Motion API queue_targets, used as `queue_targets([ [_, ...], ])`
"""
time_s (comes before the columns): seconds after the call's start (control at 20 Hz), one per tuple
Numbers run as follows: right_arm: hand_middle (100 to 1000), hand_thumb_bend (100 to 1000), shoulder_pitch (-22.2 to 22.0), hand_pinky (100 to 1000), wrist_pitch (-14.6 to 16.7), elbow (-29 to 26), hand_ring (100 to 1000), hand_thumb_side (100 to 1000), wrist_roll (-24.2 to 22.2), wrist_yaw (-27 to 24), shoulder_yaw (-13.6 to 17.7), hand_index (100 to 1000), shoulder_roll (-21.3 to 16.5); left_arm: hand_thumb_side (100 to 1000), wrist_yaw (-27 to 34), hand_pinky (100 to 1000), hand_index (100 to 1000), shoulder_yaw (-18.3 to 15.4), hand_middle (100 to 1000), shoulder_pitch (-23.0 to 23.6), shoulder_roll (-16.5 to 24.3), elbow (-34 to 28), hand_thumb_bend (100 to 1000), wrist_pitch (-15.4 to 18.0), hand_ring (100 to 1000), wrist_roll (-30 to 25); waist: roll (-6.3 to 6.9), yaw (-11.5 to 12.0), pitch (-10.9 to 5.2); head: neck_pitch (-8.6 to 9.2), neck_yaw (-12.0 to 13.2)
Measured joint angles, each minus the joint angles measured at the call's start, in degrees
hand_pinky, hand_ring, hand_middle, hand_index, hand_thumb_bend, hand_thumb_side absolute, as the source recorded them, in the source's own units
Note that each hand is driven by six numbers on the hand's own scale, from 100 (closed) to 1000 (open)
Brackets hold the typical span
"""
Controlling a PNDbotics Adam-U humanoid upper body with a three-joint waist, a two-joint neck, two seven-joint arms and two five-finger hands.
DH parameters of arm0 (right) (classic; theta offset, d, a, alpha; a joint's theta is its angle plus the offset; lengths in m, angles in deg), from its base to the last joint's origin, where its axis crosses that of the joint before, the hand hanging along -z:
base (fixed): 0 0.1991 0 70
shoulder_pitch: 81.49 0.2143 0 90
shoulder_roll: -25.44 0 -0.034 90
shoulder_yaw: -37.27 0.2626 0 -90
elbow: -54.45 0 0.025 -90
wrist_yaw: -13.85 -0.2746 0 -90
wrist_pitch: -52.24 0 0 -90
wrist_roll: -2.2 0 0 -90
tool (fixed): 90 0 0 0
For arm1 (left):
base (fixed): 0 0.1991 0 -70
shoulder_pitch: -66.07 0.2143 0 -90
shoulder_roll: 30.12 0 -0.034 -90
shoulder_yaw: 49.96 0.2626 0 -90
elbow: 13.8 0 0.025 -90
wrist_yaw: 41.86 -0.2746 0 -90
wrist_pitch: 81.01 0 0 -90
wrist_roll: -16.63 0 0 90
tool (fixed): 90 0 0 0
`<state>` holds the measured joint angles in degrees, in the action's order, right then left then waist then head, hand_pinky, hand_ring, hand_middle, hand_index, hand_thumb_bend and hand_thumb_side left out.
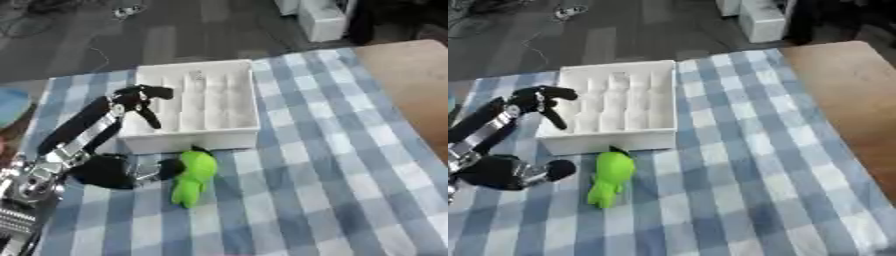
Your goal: Pick up objects on the table and place them in the box.
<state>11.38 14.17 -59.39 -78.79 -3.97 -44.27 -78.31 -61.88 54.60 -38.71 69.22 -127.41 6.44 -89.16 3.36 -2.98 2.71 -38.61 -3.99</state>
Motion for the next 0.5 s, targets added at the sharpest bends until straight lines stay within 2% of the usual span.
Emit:
queue_targets([
  [0.2, 659, 161, 0.00, 487, 0.04, 0.00, 598, 1000, -0.16, -0.18, 0.00, 748, 0.00, 715, 0.08, 979, 946, 0.87, 844, 0.04, 0.45, 0.00, 605, 0.30, 643, -1.20, 0.06, -0.01, 0.04, 1.37, 0.89],
  [0.35, 659, 163, 0.02, 487, 0.04, 0.00, 598, 1000, -0.30, -0.29, 0.00, 748, 0.00, 733, 0.63, 996, 960, 1.33, 858, 0.27, 0.41, 0.00, 587, -0.05, 657, -2.20, 0.15, -0.07, 0.06, 1.45, 2.01],
  [0.5, 658, 164, 0.03, 487, 0.00, 0.00, 598, 1000, -0.47, -0.30, 0.00, 747, 0.00, 739, 1.13, 1000, 992, 1.82, 874, 0.60, 0.40, 0.00, 590, -0.87, 670, -3.54, 0.26, -0.09, 0.11, 1.41, 2.09],
])
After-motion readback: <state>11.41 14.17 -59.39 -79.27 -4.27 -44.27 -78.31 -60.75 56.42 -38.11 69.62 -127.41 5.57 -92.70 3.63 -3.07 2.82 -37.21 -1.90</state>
